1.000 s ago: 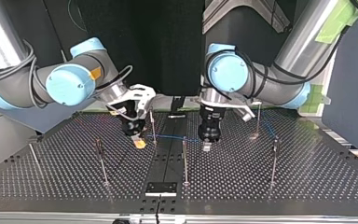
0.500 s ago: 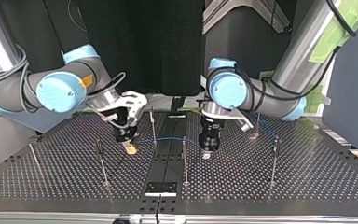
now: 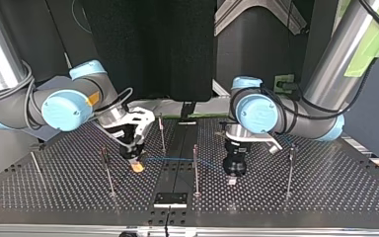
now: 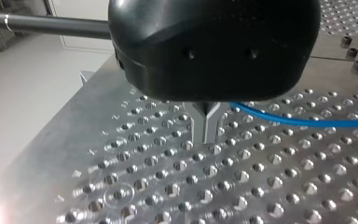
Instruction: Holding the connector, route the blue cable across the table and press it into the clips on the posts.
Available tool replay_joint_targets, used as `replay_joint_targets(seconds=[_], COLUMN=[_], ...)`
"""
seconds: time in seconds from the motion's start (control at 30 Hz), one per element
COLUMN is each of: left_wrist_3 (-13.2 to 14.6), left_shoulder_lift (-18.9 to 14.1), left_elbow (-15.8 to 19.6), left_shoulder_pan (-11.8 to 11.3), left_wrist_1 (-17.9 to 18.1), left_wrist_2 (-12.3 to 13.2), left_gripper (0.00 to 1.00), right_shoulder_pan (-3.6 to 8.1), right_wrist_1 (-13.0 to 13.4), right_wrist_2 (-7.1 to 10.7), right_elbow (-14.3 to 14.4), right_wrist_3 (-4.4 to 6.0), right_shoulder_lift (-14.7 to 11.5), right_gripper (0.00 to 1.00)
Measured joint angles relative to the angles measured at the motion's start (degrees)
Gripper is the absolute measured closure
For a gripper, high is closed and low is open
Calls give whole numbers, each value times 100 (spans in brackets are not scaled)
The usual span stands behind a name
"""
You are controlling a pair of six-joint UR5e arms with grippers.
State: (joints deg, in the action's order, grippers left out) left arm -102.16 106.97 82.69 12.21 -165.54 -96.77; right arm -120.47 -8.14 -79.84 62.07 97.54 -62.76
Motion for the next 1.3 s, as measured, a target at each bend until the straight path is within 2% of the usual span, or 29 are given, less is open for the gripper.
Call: replay_joint_targets(seconds=[0.13, 0.33, 0.4, 0.43, 0.47, 0.5, 0.53, 0.57, 0.6, 0.63, 0.67, 0.9, 1.07, 1.3], left_wrist_3=[38, 63, 68, 70, 74, 78, 82, 80, 78, 79, 82, 216, 242, 93], left_shoulder_lift=[0, 1, 1, 0, -1, -1, -3, -4, -3, -3, -4, -45, -236, -566], left_elbow=[-5, -3, -2, -2, -2, -3, -5, -4, -3, -2, -2, 5, 133, 382], left_shoulder_pan=[-1, 30, 36, 40, 44, 48, 53, 57, 61, 66, 70, 120, 218, 345], left_wrist_1=[-126, -192, -205, -220, -233, -248, -267, -282, -298, -330, -359, -648, -890, -1223], left_wrist_2=[-33, -57, -80, -101, -119, -142, -175, -197, -216, -235, -246, -410, -513, -314], left_gripper=[100, 100, 84, 84, 75, 58, 58, 45, 25, 25, 2, 2, 2, 2], right_shoulder_pan=[35, 93, 105, 109, 112, 113, 114, 114, 114, 115, 115, 117, 117, 116], right_wrist_1=[0, 6, 4, 2, 1, 0, -3, -5, -6, -8, -10, -23, -33, -44], right_wrist_2=[2, 10, 19, 22, 24, 25, 27, 27, 28, 28, 28, 27, 21, 20], right_elbow=[-147, -194, -194, -194, -193, -193, -194, -194, -194, -195, -195, -195, -194, -193], right_wrist_3=[3, -3, -4, -7, -9, -12, -15, -18, -19, -20, -21, -31, -38, -35], right_shoulder_lift=[43, 54, 55, 55, 56, 56, 56, 56, 56, 56, 56, 49, 48, 32], right_gripper=[100, 100, 100, 100, 100, 100, 100, 100, 100, 100, 100, 100, 100, 100])
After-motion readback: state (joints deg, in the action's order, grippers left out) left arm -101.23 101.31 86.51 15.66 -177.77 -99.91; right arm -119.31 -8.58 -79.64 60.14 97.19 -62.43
